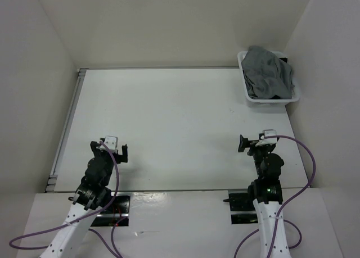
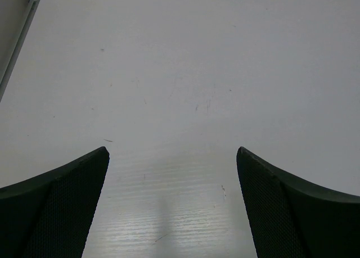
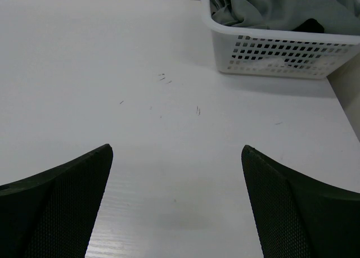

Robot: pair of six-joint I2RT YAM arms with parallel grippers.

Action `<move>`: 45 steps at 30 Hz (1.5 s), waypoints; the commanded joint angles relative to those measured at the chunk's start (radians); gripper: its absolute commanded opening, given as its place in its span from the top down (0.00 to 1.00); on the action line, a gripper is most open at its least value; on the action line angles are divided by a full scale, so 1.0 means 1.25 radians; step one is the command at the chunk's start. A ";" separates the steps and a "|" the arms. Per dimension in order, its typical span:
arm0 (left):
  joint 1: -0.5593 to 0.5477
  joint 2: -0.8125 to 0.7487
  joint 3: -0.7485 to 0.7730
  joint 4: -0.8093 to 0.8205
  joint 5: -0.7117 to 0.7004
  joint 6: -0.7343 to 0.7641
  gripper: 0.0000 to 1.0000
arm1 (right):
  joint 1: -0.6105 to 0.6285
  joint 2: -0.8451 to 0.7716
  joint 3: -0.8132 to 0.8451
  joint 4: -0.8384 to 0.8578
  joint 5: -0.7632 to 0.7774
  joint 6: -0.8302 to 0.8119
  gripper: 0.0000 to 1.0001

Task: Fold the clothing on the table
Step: Grab the skirt from the pile

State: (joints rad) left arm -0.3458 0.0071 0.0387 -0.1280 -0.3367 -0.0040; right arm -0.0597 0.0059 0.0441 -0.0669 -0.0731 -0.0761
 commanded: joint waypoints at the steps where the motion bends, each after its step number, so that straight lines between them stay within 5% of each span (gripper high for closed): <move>1: -0.004 -0.111 -0.033 0.021 -0.009 -0.009 0.00 | -0.005 -0.067 -0.040 0.013 -0.005 -0.007 0.01; 15: -0.004 -0.111 -0.033 0.021 -0.009 -0.009 0.00 | 0.002 -0.067 -0.040 0.013 -0.009 -0.007 0.01; 21: -0.004 -0.111 -0.033 0.021 -0.009 -0.009 0.00 | 0.002 -0.067 0.004 0.006 -0.097 -0.120 0.01; 25: -0.004 -0.111 0.042 0.041 0.205 0.234 0.00 | 0.002 -0.067 0.058 0.124 -0.053 -0.112 0.01; 28: -0.004 -0.111 0.083 0.189 0.073 0.241 0.00 | 0.002 -0.067 0.097 0.177 0.006 -0.089 0.01; 33: -0.004 0.022 0.304 0.191 0.017 0.331 0.00 | 0.002 -0.012 0.255 0.175 0.107 -0.022 0.01; 39: 0.008 0.540 0.798 -0.097 -0.220 0.163 0.00 | -0.005 0.373 0.694 -0.153 0.122 -0.001 0.01; 40: 0.042 0.560 0.897 -0.130 -0.209 0.129 0.00 | -0.017 0.455 0.737 -0.236 0.113 0.020 0.01; 45: 0.061 0.548 0.963 -0.191 -0.165 0.005 0.00 | -0.044 0.688 0.957 -0.421 0.073 0.011 0.01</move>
State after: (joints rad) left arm -0.2768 0.7223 1.1904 -0.2413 -0.5129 0.1200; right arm -0.0902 0.7197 1.1713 -0.3237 0.0284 -0.0788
